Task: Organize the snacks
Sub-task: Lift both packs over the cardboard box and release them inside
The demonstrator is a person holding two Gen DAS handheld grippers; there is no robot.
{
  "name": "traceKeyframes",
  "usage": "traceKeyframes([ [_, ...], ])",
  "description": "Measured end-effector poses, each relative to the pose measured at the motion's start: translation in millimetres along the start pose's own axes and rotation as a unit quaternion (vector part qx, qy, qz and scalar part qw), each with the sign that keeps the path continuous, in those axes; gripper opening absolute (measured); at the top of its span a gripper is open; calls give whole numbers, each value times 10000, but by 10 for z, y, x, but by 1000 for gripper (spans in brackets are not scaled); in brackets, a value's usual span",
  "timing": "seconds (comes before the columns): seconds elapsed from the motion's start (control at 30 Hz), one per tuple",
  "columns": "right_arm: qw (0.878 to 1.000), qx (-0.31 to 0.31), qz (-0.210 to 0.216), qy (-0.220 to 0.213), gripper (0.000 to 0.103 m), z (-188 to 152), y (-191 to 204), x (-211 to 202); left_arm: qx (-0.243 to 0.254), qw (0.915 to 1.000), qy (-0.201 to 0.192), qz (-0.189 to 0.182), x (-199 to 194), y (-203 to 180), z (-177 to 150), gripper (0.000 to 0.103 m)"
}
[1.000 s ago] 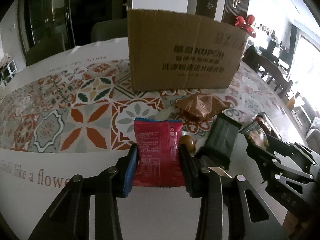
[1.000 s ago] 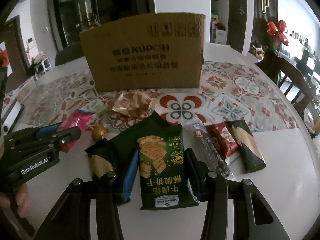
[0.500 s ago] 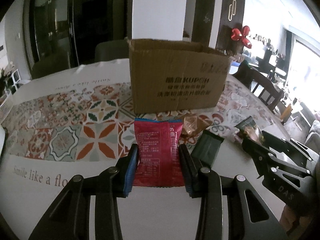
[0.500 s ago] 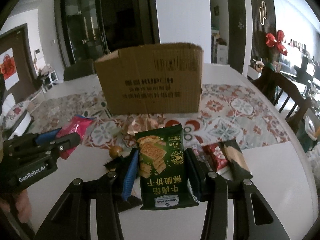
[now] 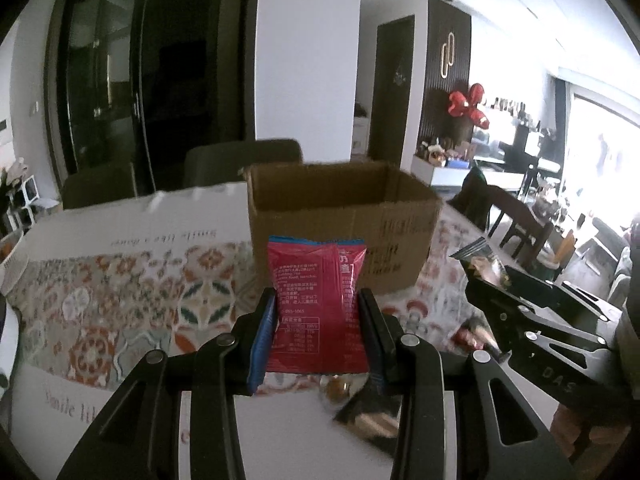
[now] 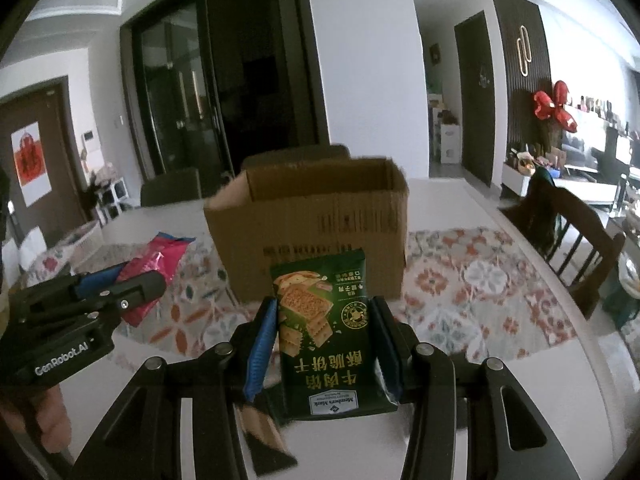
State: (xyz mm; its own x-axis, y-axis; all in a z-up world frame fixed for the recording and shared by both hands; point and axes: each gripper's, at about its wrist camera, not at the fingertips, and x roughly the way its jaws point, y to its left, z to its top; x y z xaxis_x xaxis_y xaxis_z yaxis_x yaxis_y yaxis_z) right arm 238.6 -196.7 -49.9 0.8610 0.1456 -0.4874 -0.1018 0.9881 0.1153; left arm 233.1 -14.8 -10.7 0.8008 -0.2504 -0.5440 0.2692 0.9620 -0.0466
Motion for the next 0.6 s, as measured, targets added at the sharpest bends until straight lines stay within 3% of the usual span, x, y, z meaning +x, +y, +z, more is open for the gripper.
traceKeyframes([
  [0.3,9991,37,153,-400,47,493,-44,110,199,9993,-309,-111,116,-11,511,39],
  [0.6,9987,-10,282,-421,47,1013,-98,404,168,9993,-210,-270,416,36,965,39],
])
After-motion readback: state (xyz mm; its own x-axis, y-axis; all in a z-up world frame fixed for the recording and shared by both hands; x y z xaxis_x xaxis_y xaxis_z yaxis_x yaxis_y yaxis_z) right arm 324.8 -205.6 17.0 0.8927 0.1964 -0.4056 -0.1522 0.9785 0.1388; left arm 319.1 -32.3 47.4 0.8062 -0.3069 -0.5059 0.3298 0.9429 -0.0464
